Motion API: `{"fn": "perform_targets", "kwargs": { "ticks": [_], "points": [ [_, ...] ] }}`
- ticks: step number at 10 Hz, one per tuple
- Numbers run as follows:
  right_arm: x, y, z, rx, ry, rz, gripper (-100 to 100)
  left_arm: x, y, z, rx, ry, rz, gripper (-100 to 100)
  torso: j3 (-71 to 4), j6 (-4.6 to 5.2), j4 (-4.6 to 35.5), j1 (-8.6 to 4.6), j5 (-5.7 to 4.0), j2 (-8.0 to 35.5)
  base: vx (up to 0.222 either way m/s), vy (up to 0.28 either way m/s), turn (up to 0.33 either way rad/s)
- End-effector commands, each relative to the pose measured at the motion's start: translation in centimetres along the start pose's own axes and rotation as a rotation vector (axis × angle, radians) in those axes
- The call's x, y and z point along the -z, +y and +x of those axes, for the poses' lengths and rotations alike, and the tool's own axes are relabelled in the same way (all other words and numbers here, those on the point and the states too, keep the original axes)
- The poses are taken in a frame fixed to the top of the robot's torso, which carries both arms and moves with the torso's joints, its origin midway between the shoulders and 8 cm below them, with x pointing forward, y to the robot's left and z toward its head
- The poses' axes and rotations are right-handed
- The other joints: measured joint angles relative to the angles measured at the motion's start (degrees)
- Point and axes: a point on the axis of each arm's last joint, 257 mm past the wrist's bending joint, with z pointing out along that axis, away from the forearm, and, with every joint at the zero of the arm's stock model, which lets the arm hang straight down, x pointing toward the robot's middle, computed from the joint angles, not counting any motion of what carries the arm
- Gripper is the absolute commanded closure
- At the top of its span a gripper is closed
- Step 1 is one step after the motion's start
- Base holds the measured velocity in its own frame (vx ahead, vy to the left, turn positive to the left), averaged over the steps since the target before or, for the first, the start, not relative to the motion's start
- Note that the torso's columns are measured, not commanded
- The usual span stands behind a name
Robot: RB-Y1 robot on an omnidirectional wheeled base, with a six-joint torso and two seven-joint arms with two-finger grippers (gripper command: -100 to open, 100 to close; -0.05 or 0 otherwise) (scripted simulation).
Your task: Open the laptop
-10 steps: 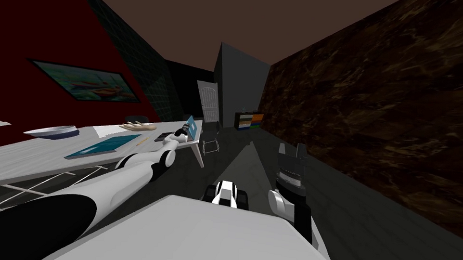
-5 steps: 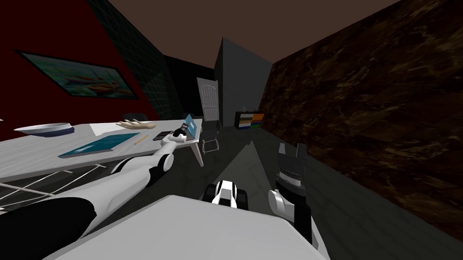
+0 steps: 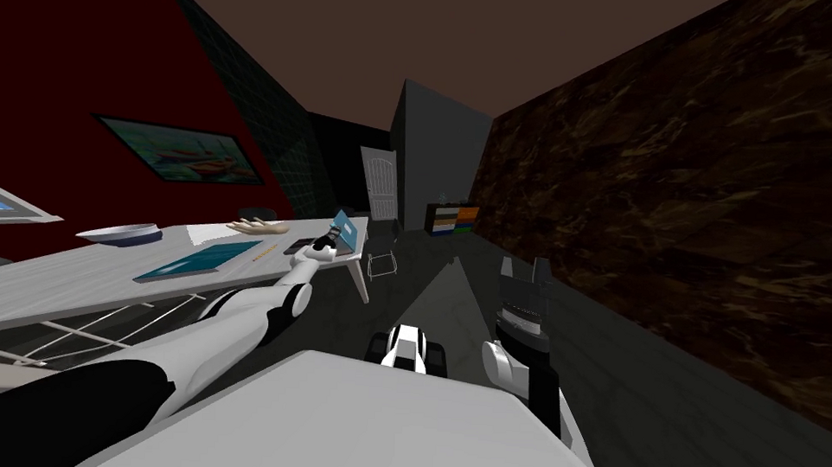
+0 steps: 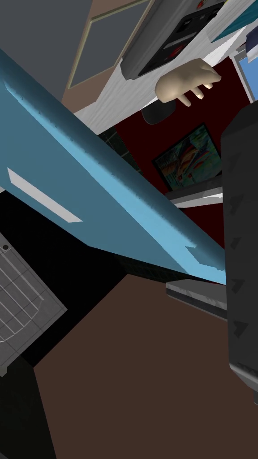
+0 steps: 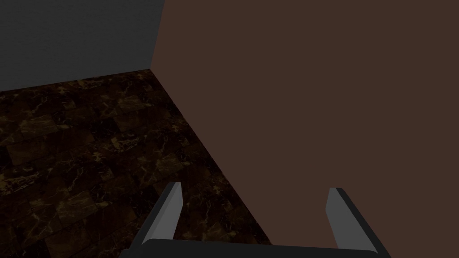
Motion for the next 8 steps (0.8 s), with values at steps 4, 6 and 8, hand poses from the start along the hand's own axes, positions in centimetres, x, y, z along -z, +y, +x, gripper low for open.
{"fn": "perform_targets", "kwargs": {
  "ticks": [4,6,8],
  "points": [
    [0.0,0.0,0.0,0.0,0.0,0.0,0,1.8,-0.1,3.5,-0.016,0.047,0.003,100,0.3,0.0,0.6,-0.59,-0.63,0.4,0.017,0.003,0.044],
    [0.0,0.0,0.0,0.0,0.0,0.0,0,2.5,-1.3,2.3,-0.031,0.026,0.043,100,0.1,-0.06,0.2,-0.13,-0.26,0.1,0.099,0.042,0.071],
    [0.0,0.0,0.0,0.0,0.0,0.0,0,3.9,-0.1,5.9,-0.033,0.08,0.011,100,0.2,0.01,0.5,-0.34,-0.52,0.4,0.064,0.027,0.056]
  ]
}}
